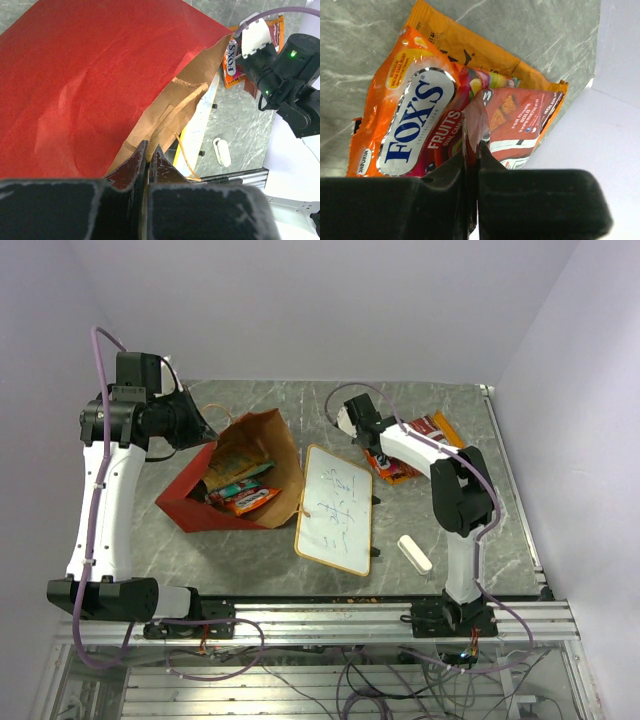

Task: Take the snacks out of the paper bag
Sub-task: Place the snack at the center of the board, then take out the snack from the paper bag.

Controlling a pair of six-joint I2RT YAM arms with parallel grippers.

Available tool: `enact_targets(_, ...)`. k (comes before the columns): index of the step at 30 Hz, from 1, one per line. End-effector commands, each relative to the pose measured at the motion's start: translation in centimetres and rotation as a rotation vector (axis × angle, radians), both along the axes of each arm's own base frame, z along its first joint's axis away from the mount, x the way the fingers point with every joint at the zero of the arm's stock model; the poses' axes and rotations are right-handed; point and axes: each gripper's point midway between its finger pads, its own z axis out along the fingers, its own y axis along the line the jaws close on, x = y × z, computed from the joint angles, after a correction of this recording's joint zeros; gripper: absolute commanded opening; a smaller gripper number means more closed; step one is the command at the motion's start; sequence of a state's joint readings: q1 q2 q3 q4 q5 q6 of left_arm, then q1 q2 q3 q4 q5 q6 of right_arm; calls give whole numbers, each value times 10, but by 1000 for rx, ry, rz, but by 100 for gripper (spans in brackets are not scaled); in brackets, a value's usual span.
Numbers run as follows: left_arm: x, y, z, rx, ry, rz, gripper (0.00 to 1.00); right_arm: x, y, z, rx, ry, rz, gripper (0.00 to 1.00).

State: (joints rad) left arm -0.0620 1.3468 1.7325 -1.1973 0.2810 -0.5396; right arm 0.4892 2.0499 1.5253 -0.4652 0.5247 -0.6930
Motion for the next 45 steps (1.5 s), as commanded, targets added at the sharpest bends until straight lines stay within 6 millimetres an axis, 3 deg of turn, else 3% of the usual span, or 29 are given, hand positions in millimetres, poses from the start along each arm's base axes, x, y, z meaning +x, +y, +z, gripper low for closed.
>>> enact_targets(1, 3, -2, 7, 11, -28, -17, 7, 5, 6, 0, 31, 11, -32, 10)
enact_targets(3, 2, -2, 8, 16, -32, -18, 7, 4, 11, 0, 62, 29, -29, 20)
enact_targets(8, 1, -4, 6, 7, -27, -19, 7, -6, 58, 14, 373, 73, 11, 44)
enact_targets(10, -1, -6, 6, -9, -24, -13, 7, -12, 66, 21, 466, 64, -5, 55)
enact_targets(13, -5, -8, 4, -36, -29, 3, 7, -27, 75, 30, 564, 85, 2, 58)
enact_targets(17, -11, -4, 0, -29, -41, 26, 7, -45, 99, 67, 764, 28, 111, 65)
enact_targets(27, -9, -11, 3, -79, -58, 25, 7, -80, 117, 136, 950, -61, 303, 68)
enact_targets(31, -4, -11, 11, -80, -86, 24, 7, -90, 136, 167, 1043, -74, 425, 68)
enact_targets(38, 8, -15, 26, -105, -132, 22, 7, -145, 221, 211, 1140, -94, 817, 68)
enact_targets(42, 10, -14, 27, -99, -134, 24, 7, -178, 266, 215, 1105, -118, 1019, 68)
enact_targets(45, 12, -13, 28, -89, -136, 21, 7, -192, 295, 203, 1047, -137, 1130, 68)
